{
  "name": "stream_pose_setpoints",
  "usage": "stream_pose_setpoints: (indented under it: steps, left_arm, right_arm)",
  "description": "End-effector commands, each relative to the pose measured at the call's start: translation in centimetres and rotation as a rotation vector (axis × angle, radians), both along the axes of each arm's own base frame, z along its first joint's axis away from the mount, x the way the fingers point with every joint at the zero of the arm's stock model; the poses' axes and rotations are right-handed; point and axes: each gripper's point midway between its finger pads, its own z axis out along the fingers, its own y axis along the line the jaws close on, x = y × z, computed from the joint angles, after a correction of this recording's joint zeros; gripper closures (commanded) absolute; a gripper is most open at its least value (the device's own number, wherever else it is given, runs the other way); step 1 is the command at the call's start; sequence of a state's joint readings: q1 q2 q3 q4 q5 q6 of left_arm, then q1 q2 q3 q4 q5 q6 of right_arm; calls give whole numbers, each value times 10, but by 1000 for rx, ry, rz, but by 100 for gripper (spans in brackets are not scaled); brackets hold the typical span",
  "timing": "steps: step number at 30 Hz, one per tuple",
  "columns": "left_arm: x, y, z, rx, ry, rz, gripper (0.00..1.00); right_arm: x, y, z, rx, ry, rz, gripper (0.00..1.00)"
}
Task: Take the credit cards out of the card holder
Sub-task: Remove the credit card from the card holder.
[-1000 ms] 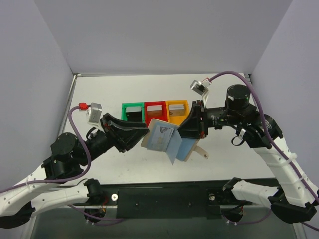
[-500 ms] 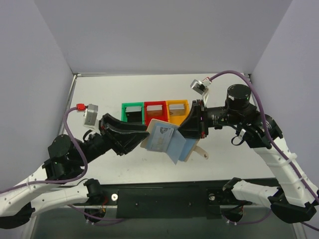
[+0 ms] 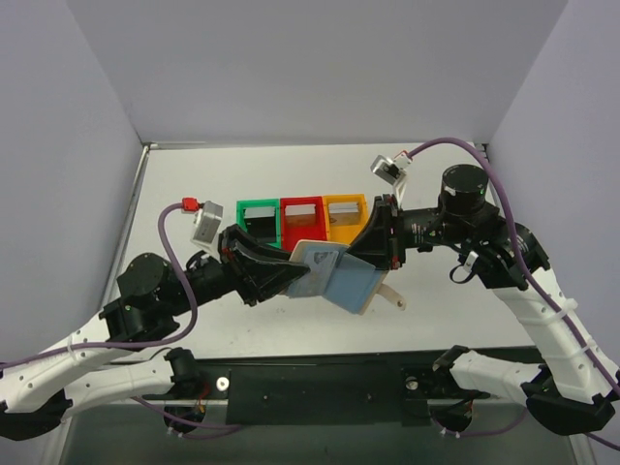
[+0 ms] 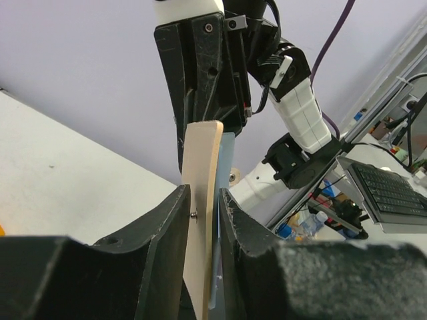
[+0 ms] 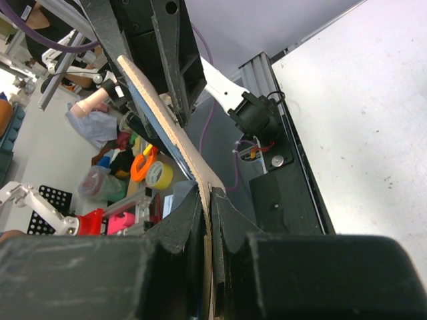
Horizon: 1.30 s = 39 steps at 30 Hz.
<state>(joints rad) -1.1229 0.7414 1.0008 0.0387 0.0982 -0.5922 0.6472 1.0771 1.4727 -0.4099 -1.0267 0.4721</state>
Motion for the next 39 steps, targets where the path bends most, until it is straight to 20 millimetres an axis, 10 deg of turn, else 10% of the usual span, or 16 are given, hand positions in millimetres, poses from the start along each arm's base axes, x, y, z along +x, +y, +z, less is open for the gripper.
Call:
stream_pose_setpoints:
  steps: [1,11,27,32,39]
  left_arm:
    - [-8,2,21,-52,-30,-39,66]
    - [-6,7,23,-42,-21,-29,51]
    - [1,-2,17,-13,-25,-12,100]
    - [16,15,9,-23,8,101,100]
    - [30,31,-7,24,57,212,100]
  right_arm:
    - [-6,-3,17,59,-60,21,100]
    - [-2,-1,16,49,-51,11,100]
    - [2,-1,12,32,-51,-11,100]
    - [13,-5,5,-1,-48,-73,52]
    - [36,-26,1,-65,-82,-250,35]
